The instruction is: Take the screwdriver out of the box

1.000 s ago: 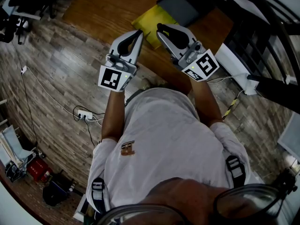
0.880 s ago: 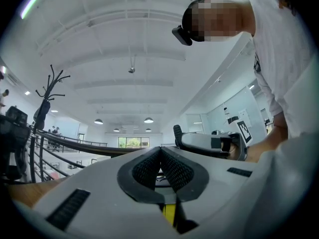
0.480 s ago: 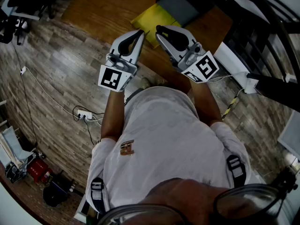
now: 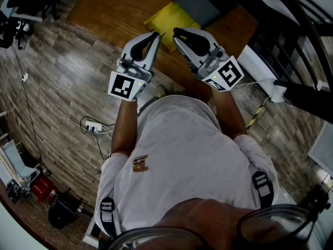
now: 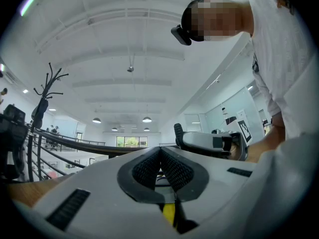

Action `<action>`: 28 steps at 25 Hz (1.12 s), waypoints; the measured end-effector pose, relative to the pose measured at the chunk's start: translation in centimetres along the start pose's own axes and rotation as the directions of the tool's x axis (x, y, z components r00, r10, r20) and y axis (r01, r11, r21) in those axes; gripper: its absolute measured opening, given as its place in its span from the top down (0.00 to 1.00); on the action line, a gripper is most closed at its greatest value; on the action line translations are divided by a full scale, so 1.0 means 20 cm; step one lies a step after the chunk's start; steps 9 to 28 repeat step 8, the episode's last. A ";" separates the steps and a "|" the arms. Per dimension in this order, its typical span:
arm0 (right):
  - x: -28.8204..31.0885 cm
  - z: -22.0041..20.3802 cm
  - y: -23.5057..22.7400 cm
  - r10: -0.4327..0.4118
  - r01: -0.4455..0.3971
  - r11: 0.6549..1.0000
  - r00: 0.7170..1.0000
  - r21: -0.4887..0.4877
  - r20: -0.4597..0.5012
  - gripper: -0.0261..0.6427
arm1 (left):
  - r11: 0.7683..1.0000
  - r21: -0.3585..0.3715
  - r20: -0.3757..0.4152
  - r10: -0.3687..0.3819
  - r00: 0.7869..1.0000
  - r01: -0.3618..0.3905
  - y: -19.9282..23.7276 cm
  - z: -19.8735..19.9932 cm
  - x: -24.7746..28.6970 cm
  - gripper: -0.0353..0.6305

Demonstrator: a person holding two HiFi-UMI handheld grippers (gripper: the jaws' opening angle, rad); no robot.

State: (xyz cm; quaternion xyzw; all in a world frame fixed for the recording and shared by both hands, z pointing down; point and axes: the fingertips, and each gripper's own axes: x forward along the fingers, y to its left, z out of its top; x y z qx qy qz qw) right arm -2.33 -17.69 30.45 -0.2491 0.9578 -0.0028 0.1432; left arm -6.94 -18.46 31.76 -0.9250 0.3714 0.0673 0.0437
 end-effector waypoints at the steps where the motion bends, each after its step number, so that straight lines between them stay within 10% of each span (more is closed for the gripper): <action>1: 0.00 0.00 0.00 0.000 0.000 1.000 1.000 0.001 -0.001 0.84 | 1.000 0.000 0.000 0.000 1.000 0.000 0.00 0.00 0.00 0.92; 28: -0.01 -0.03 0.01 0.004 -0.004 1.000 1.000 -0.003 -0.007 0.84 | 1.000 0.001 -0.002 0.002 1.000 -0.002 0.00 -0.02 0.00 0.92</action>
